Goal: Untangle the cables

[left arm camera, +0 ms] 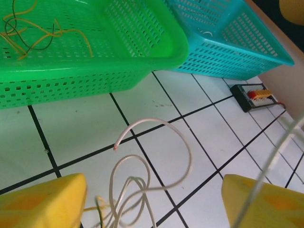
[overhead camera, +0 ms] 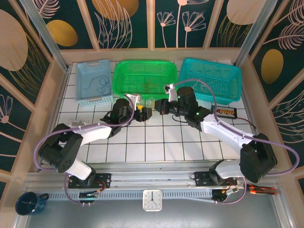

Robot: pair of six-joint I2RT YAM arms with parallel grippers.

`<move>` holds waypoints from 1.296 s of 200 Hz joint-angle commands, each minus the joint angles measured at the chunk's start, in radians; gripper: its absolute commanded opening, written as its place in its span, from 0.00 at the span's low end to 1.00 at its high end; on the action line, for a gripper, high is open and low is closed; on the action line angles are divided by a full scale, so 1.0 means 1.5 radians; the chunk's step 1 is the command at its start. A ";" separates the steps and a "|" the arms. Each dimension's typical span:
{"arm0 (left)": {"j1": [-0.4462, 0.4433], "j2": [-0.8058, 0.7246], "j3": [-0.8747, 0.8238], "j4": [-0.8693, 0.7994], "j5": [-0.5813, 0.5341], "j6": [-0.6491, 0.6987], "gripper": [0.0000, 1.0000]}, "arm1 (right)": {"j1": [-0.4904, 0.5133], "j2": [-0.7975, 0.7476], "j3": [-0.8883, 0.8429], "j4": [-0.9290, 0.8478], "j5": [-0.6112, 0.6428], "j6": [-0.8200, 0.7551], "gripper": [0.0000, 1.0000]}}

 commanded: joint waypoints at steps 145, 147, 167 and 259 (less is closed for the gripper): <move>0.004 0.065 -0.083 0.131 0.040 -0.023 0.03 | -0.045 -0.087 0.124 0.134 -0.078 0.115 0.00; 0.004 0.065 -0.084 0.131 0.040 -0.023 0.03 | -0.046 -0.086 0.126 0.134 -0.078 0.114 0.00; 0.004 0.047 -0.096 0.135 0.042 -0.029 0.09 | -0.048 -0.086 0.125 0.124 -0.076 0.107 0.00; 0.004 -0.074 -0.158 0.172 0.085 -0.032 0.67 | -0.052 -0.084 0.053 0.103 -0.081 0.106 0.00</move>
